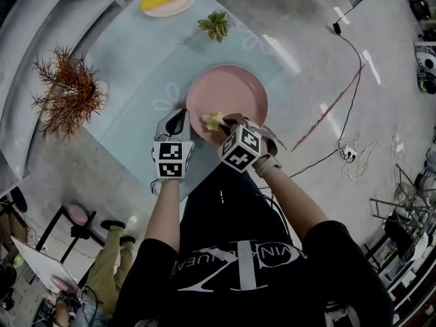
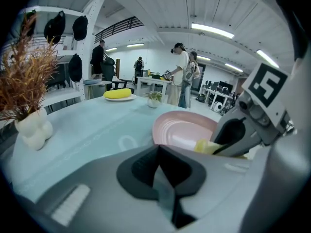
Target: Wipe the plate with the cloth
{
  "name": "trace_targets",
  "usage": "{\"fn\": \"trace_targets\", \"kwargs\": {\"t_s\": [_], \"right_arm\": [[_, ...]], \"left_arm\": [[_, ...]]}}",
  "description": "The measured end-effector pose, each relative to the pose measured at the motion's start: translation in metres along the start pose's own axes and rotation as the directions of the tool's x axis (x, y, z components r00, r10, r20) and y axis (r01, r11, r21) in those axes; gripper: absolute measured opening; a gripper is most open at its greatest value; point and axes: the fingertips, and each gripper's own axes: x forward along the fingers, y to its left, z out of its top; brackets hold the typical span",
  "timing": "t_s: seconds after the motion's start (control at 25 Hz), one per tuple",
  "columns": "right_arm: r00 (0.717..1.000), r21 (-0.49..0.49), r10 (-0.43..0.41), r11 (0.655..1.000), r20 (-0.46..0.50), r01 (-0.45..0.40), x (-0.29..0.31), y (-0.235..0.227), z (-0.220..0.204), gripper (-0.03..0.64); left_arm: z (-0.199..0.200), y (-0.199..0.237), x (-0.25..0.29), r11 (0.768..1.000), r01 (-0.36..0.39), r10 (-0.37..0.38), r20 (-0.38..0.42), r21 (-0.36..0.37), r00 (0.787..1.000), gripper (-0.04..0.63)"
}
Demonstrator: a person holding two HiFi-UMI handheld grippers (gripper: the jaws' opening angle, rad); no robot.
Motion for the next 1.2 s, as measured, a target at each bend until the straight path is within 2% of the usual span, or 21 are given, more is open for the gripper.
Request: {"fn": "trace_targets", "kwargs": {"t_s": [0.32,0.56,0.72,0.84,0.92,1.0,1.08,1.12,1.2], "right_arm": [[0.999,-0.110,-0.004,0.994,0.040,0.008,0.014,0.001,0.031,0.044],[0.996,-0.152,-0.041,0.987,0.084,0.054,0.024,-0.021,0.057,0.044],[0.992,-0.183,-0.070,0.979,0.102,0.088,0.031,-0.041,0.072,0.044],[0.986,-0.216,-0.119,0.966,0.117,0.143,0.034,-0.061,0.081,0.044],[0.978,-0.294,-0.160,0.936,0.132,0.193,0.034,-0.072,0.085,0.044],[0.967,-0.428,-0.199,0.869,0.160,0.249,0.034,-0.081,0.089,0.044],[0.957,-0.516,-0.228,0.806,0.181,0.290,0.035,-0.091,0.088,0.044],[0.952,-0.528,-0.243,0.793,0.184,0.304,0.034,-0.098,0.086,0.044],[0.945,-0.511,-0.275,0.795,0.178,0.327,0.031,-0.114,0.081,0.044]], "left_arm": [[0.001,0.001,0.001,1.000,-0.019,0.019,-0.002,0.009,1.000,0.000],[0.001,-0.002,0.002,0.998,-0.032,0.033,-0.019,0.062,0.999,0.000],[0.000,-0.001,0.002,0.991,-0.046,0.051,-0.038,0.128,0.998,0.000],[0.000,-0.001,0.002,0.990,-0.049,0.054,-0.040,0.130,0.998,0.000],[0.000,-0.001,0.002,0.990,-0.049,0.055,-0.041,0.130,0.998,0.000],[0.000,-0.001,0.001,0.990,-0.050,0.056,-0.041,0.129,0.998,0.000],[0.000,0.000,0.002,0.990,-0.055,0.060,-0.038,0.130,0.997,0.000],[0.000,0.000,0.002,0.990,-0.056,0.062,-0.038,0.130,0.997,0.000],[0.000,0.000,0.002,0.990,-0.055,0.060,-0.038,0.133,0.997,0.000]]}}
